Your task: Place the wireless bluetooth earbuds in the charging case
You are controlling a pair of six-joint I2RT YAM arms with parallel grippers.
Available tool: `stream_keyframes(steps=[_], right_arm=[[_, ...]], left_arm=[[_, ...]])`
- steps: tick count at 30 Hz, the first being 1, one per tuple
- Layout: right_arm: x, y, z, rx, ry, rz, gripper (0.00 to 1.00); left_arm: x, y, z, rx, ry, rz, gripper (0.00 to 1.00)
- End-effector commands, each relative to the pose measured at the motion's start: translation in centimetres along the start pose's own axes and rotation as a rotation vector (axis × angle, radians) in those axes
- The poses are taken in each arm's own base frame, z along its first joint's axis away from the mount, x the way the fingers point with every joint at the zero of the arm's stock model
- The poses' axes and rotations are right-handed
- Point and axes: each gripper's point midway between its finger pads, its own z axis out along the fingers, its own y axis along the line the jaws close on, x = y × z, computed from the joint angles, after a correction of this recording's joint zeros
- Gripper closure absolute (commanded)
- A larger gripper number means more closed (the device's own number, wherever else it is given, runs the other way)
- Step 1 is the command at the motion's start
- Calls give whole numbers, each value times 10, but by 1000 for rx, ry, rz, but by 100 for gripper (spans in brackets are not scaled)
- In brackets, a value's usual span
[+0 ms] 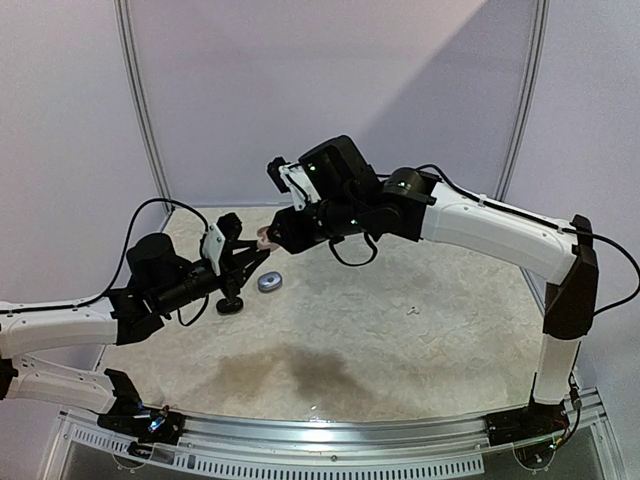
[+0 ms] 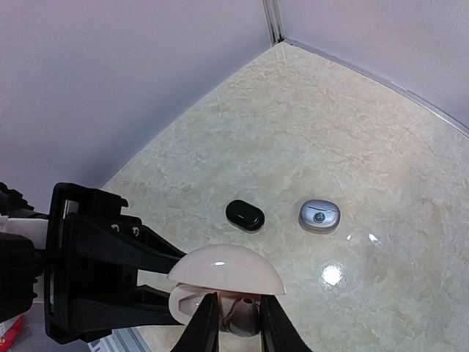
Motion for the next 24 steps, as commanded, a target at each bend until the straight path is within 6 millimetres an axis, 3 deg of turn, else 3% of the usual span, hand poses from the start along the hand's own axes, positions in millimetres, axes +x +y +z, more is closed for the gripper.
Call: stream_keyframes(steps=[1,12,24], right_arm=[[18,0,15,9,60,25,82],[11,4,13,-8,39,12,100],[-29,3,-22,17,-116,1,100]], left_arm=[[-19,5,-1,-58,-58,71,100],[-18,6,-2,-60,-53,50,100],[-12,5,-4,-55,-29,4,100]])
